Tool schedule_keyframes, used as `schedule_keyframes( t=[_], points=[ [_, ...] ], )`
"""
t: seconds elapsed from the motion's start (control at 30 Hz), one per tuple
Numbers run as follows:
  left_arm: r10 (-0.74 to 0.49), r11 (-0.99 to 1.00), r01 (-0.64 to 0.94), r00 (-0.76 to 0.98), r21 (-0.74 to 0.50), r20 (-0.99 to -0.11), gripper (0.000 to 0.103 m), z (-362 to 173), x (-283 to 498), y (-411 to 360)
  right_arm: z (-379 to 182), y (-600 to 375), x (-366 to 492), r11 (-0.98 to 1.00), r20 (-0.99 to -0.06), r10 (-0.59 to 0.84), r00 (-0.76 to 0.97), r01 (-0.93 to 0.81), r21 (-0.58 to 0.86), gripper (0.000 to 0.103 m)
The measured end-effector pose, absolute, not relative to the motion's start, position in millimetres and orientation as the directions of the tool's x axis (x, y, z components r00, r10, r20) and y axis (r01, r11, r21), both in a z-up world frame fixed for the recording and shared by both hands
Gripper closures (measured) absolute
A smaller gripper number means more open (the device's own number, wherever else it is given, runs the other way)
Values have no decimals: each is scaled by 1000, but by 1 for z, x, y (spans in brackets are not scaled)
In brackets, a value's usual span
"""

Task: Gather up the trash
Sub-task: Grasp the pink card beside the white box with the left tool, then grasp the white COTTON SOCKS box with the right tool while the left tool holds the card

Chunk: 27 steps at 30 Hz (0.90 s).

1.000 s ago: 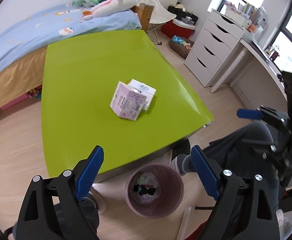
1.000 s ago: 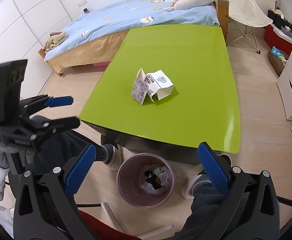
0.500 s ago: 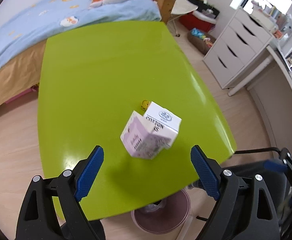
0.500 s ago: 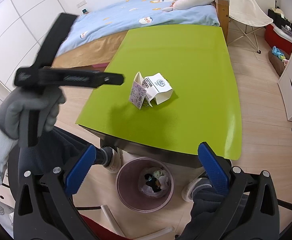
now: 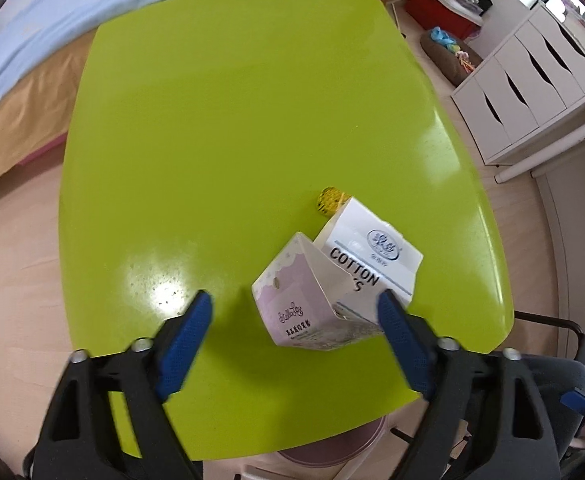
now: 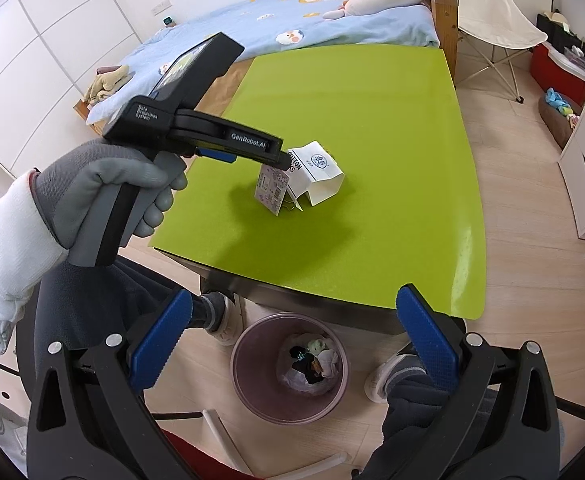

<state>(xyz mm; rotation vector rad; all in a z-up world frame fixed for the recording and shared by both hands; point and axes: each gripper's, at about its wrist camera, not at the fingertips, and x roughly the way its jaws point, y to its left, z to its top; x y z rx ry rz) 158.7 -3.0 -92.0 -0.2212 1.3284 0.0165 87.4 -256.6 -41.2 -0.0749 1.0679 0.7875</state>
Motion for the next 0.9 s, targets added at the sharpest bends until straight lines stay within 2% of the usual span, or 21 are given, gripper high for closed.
schedule_keyframes(
  t=[0.1, 0.27, 0.33, 0.43, 0.9],
  points=[
    [-111, 979, -143, 232, -146, -966, 45, -95, 155, 4, -42, -255, 89, 729, -806, 542, 239, -611, 309, 3],
    [-107, 980, -137, 238, -142, -965, 86, -91, 148, 14, -43, -252, 91, 720, -801, 552, 233, -617, 316, 3],
    [-108, 981, -129, 241, -143, -964, 94, -91, 145, 16, -43, -249, 95, 719, -800, 554, 231, -618, 319, 3],
    [-111, 982, -120, 260, -147, -959, 96, -87, 140, 20, -44, -245, 103, 716, -794, 564, 224, -612, 336, 3],
    [-114, 987, -68, 364, -148, -924, 97, -61, 103, 21, -70, -216, 156, 699, -774, 617, 143, -551, 456, 3]
  ],
)
